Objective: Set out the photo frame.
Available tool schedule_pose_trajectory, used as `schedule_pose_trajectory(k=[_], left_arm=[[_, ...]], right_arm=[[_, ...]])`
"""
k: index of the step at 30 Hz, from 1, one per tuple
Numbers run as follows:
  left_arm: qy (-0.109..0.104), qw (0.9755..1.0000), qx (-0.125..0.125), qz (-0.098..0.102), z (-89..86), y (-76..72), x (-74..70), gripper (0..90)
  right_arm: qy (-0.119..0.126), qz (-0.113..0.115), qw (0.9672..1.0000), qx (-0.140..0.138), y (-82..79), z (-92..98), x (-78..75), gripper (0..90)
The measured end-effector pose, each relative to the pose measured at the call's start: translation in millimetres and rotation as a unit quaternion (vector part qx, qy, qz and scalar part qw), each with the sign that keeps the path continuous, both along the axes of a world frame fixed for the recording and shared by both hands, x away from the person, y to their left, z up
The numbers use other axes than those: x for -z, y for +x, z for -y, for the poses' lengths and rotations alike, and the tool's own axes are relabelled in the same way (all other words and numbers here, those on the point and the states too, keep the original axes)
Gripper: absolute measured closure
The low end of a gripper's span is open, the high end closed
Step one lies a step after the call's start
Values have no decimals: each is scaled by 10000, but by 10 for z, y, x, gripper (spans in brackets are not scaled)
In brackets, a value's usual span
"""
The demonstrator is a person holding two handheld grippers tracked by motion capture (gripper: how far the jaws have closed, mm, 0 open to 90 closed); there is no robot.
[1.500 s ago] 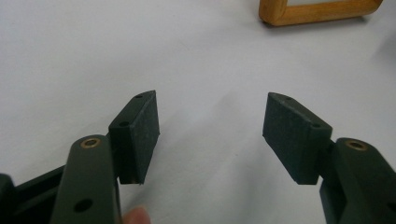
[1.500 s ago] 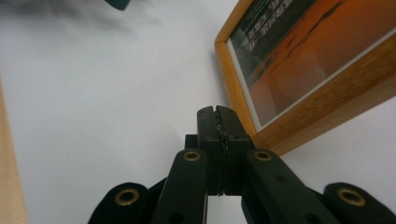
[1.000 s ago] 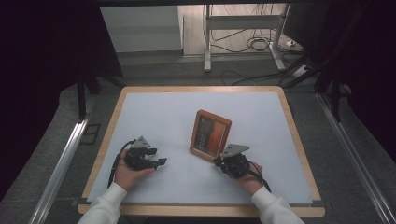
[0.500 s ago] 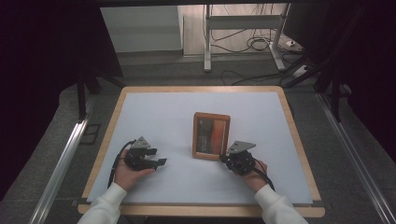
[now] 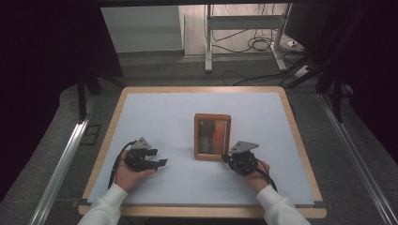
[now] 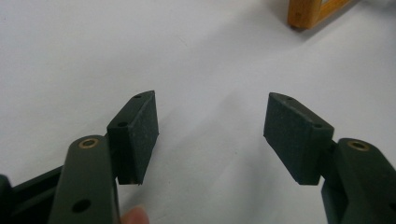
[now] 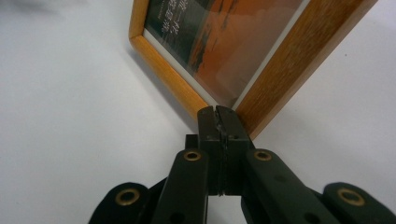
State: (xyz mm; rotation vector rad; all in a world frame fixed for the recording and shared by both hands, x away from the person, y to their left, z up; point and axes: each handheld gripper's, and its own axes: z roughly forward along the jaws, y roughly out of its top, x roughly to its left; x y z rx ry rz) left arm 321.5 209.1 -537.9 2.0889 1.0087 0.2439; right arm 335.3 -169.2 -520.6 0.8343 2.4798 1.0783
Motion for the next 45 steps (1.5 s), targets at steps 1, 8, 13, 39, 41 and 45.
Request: schedule_pose_trajectory(k=[1,8,13,39,41,45], left_arm=[[2,10000,1,0,1,0,1,347],[-14,10000,-10,-5,8,-4,0,347],[23,10000,-27,-1,0,5,7,346],[85,9998,102,156,107,-41,-47,346],[99,9998,111,160,119,-52,-44,345],[107,9997,139,167,138,-87,-40,344]], right_arm=[[14,-5,10000,-3,3,3,2,900],[-2,-18,10000,-15,-6,-17,21,900],[28,-8,10000,-62,5,-3,30,900],[660,247,9957,594,-424,624,-150,414],[686,183,9948,732,-476,733,-146,350],[684,199,9925,992,-553,933,-129,300]])
